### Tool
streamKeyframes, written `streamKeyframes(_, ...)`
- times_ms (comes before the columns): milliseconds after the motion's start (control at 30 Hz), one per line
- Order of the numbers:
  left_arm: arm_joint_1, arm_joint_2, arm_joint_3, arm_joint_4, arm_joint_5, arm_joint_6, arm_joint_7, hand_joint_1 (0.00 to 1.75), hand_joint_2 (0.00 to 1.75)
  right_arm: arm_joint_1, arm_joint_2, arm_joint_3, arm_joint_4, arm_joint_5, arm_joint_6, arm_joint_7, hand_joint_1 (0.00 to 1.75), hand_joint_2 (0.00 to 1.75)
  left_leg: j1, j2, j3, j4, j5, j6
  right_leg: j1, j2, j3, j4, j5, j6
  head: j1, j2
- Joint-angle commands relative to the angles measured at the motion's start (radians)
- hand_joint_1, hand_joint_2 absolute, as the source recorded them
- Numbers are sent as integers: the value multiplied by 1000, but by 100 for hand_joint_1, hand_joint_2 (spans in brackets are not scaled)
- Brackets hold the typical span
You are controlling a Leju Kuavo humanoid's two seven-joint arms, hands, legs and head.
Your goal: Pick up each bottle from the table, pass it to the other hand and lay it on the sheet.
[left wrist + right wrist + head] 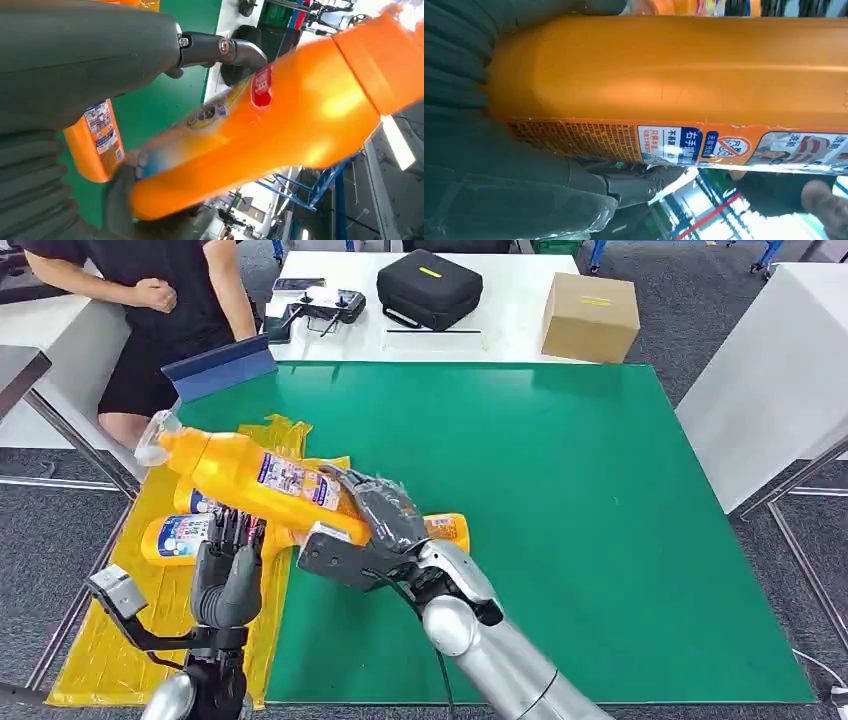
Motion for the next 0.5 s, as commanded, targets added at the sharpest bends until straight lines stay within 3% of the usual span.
streamKeyframes(33, -93, -13, -18, 53, 88, -17, 53, 0, 175, -104, 58, 112, 190, -24, -20, 38, 175, 175, 1, 1, 2, 0, -1, -3, 0, 1, 2, 0, 0, -2, 0, 0)
streamKeyframes(200, -181, -37, -15, 136, 184, -42, 90, 0, 175, -123, 75, 140, 251, -36, -55, 48, 175, 175, 0, 0, 2, -1, 1, -3, 0, -1, 2, 0, 0, -2, 0, 0)
streamKeyframes(500, -179, -36, -15, 138, 184, -42, 90, 0, 175, -120, 71, 142, 252, -37, -59, 46, 175, 175, 0, 0, 2, 0, 0, -2, 1, -1, 3, -1, -1, -2, 0, 0)
